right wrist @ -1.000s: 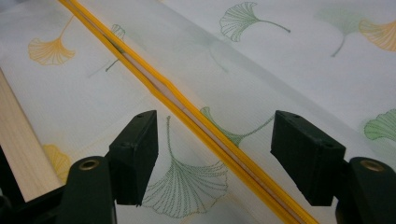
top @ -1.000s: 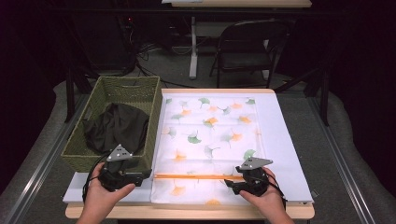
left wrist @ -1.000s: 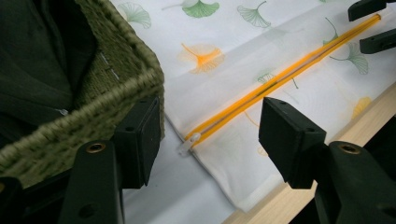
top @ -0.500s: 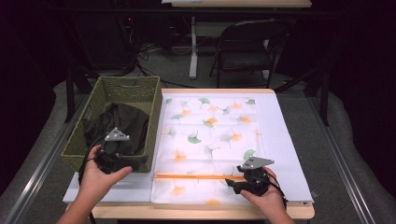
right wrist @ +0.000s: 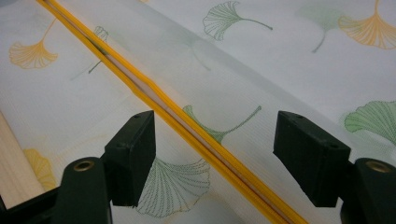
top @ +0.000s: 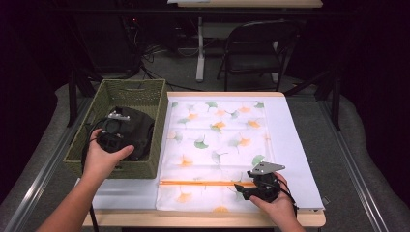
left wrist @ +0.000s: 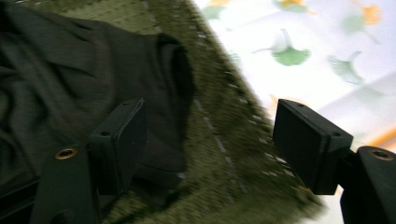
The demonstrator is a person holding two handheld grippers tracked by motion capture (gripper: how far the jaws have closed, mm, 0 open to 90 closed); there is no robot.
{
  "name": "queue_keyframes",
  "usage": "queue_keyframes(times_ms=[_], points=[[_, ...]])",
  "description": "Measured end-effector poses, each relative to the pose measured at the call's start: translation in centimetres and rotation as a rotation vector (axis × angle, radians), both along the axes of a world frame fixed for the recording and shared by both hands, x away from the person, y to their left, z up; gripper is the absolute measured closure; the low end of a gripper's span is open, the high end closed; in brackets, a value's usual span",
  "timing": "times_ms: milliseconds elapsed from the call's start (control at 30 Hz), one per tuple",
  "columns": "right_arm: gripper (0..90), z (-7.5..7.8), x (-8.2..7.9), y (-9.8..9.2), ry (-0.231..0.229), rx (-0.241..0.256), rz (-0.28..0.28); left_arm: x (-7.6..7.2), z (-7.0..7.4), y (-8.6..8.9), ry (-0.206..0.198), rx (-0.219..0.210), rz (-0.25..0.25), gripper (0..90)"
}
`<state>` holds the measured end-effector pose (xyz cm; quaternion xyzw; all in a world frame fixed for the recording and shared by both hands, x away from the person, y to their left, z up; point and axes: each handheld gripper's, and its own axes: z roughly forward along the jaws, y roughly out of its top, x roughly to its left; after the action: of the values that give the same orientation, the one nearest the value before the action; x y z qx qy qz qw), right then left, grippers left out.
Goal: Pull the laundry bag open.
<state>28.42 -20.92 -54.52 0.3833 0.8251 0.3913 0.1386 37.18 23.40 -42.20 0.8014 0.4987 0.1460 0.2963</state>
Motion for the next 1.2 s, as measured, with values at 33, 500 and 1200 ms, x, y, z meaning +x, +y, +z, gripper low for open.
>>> queue_keyframes(times_ms=[33, 500, 1200], points=[[29.3, 0.0, 0.0, 0.0, 0.001, 0.001, -0.002, 0.3, -0.1, 0.2, 0.005, 0.000, 0.011, 26.5], [29.0, -0.1, 0.1, 0.1, 0.006, -0.007, -0.007, 3.4, -0.9, 2.5, 0.037, 0.043, 0.118, 24.7], [29.0, -0.5, 0.3, 0.4, 0.016, -0.018, 0.004, 6.9, 0.0, 5.5, 0.099, 0.046, 0.231, 24.8]])
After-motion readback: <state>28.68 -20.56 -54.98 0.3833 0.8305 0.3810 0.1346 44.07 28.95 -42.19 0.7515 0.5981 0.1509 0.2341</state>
